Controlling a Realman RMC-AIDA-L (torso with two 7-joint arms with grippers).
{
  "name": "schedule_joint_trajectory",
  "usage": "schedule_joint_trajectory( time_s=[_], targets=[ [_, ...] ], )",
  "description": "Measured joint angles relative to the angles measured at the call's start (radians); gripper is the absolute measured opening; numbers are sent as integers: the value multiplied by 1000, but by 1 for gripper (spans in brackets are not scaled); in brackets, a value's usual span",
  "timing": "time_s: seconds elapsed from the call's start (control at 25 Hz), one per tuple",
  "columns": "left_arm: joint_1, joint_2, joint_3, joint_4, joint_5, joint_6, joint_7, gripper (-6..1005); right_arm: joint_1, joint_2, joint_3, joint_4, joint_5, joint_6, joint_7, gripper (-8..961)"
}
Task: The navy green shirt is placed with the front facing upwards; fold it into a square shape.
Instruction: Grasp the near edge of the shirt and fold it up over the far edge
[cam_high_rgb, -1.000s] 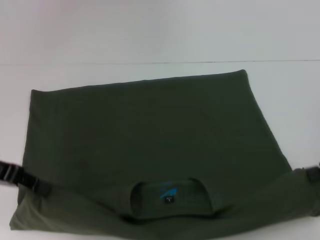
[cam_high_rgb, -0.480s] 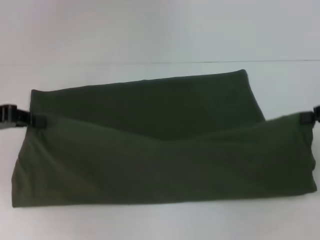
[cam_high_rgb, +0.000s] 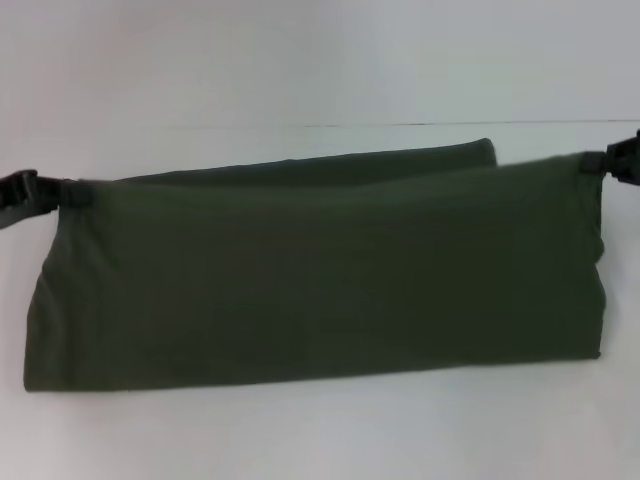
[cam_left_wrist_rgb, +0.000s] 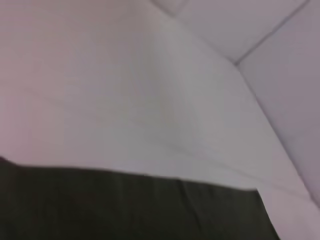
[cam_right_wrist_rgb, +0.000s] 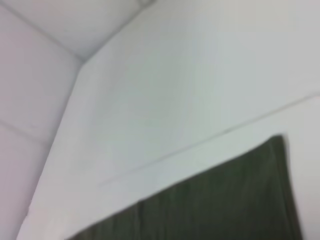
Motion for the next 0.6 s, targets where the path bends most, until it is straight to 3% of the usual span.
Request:
schedule_joint_trajectory(
  time_s=[0.28, 0.6],
  targets=[
    [7, -28, 3, -38, -72, -125, 37, 62, 11, 57, -4, 1, 57, 167, -45, 16],
    [6, -101, 5, -56, -145, -286, 115, 62, 12, 122, -3, 40, 203, 339, -172, 17]
  ],
)
